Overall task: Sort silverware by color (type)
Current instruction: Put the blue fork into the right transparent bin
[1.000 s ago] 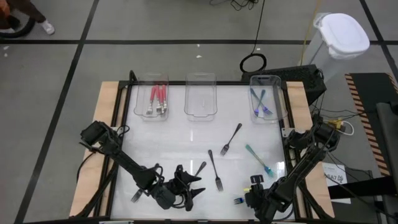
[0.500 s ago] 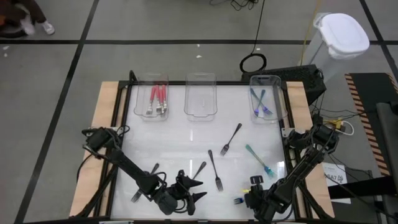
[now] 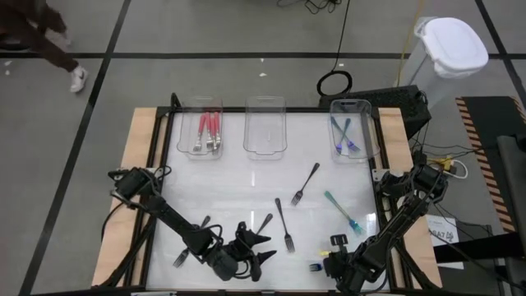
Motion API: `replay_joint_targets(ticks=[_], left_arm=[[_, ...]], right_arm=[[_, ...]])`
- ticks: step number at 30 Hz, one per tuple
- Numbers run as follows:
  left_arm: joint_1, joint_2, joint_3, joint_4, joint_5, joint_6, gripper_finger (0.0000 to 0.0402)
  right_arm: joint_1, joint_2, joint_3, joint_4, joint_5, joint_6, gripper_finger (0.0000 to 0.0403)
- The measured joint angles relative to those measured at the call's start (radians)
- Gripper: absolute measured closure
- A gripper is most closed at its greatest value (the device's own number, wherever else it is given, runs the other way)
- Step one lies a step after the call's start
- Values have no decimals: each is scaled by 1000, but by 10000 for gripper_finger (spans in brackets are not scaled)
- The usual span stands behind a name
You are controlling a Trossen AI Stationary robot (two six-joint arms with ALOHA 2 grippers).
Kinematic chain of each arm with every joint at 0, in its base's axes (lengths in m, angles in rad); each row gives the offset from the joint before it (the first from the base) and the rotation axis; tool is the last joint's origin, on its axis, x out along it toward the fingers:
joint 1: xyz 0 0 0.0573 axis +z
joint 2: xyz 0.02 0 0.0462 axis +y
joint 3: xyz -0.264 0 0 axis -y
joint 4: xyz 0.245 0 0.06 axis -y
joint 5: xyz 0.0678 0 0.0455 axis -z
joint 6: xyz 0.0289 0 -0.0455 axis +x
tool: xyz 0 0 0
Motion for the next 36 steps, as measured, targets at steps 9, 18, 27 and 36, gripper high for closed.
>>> replay_joint_targets(ticks=[9,18,27,36], left_arm=[[48,0,14,-3,88,72,173],[83,0,14,-2,136,103,173],[135,0,14,-4,162,27,173],[204,-2,14,-3,164,-201,173]], right_arm=[[-2,-7,-2,-7,-1,-34,395],[-55,-21,86,-217,7,-156,395],[-147,-21,197,-467,106,-340,396],[-224,-23,248,-574,227,-420,396]])
